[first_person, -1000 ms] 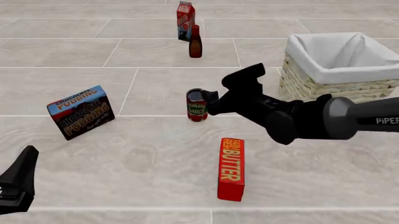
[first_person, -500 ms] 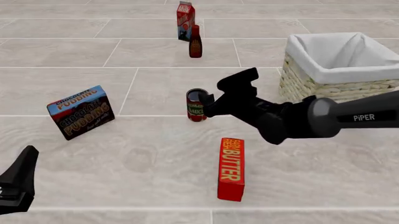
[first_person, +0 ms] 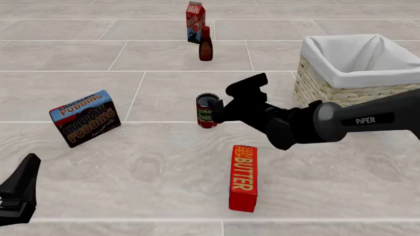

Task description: Pick the tomato sauce and place it in the basket.

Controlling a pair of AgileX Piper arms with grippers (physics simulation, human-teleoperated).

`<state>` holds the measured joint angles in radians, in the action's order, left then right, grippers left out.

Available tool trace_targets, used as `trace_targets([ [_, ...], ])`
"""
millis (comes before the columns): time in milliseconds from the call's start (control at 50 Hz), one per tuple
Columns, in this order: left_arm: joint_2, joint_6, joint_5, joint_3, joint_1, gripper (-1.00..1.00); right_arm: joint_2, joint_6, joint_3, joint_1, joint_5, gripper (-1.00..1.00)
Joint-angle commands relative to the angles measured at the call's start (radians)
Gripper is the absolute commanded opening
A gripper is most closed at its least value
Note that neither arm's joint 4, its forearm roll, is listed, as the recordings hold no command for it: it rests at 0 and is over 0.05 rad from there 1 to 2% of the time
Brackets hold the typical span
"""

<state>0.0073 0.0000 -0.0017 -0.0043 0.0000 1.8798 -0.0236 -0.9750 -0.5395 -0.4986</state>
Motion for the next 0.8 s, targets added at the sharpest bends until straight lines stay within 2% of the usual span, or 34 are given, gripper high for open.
trace_targets([
  [20,0.000,0.000,0.000,0.000,0.000,1.00,0.038,0.002,-0.030,-0.004,0.005,1.00],
  [800,0.000,0.000,0.000,0.000,0.000,1.00,0.167,0.008,-0.125,0.017,0.017,1.00],
])
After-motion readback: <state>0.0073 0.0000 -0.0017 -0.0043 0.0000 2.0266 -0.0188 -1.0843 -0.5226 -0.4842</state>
